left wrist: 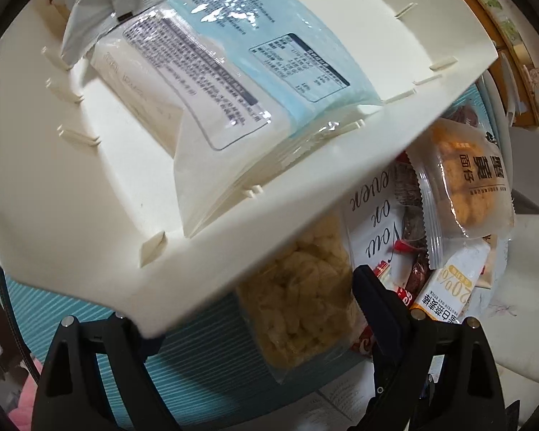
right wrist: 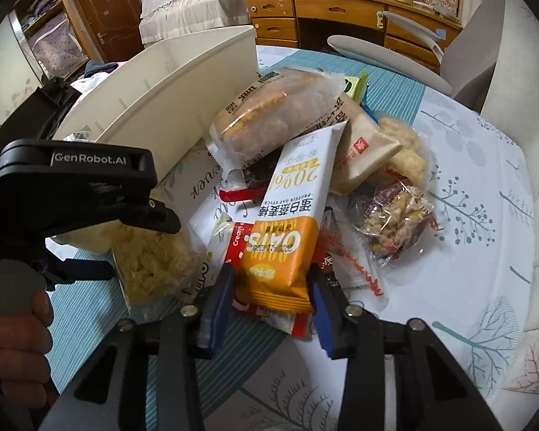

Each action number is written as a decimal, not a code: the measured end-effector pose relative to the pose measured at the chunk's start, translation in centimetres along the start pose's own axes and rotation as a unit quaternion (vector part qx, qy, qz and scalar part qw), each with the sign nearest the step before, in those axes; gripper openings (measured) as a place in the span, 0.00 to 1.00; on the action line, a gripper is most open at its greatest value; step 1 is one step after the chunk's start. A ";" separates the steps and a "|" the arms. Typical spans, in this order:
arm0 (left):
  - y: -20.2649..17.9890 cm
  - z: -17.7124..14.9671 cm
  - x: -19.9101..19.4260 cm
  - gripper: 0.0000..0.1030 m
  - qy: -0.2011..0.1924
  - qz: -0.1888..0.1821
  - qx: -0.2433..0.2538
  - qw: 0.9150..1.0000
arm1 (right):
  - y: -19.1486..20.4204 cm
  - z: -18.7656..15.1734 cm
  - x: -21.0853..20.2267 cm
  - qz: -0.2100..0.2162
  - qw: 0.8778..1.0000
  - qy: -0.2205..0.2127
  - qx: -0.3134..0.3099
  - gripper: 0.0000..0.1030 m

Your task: Organize snacks

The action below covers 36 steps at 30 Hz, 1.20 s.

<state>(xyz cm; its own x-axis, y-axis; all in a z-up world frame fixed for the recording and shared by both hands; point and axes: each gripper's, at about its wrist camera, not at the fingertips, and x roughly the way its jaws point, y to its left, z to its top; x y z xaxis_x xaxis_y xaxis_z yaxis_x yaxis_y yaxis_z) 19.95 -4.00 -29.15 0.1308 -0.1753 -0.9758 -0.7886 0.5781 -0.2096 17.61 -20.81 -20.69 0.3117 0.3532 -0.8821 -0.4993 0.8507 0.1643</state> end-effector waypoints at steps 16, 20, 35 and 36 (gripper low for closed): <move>0.5 -1.1 -0.6 0.64 0.036 0.019 0.023 0.999 | 0.4 0.1 -0.9 0.038 0.999 0.002 0.021 0.35; 1.3 -1.5 -0.7 0.64 0.057 0.041 0.030 0.997 | 0.7 0.0 -1.6 0.046 0.998 -0.001 0.034 0.34; 7.0 -1.7 -5.1 0.63 0.100 0.078 -0.006 0.992 | 1.5 -0.7 -4.7 0.078 0.991 -0.020 0.111 0.05; 7.8 -2.3 -5.7 0.63 0.095 0.078 -0.006 0.992 | 1.5 -0.7 -4.9 0.079 0.990 -0.025 0.115 0.04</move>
<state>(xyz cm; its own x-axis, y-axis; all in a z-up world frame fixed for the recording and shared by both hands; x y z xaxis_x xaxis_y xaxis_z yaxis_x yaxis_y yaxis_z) 11.63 -0.36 -25.05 -0.1081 -0.2324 -0.9666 -0.7981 0.6001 -0.0550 14.77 -21.51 -16.45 0.2866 0.5037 -0.8149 -0.3494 0.8470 0.4006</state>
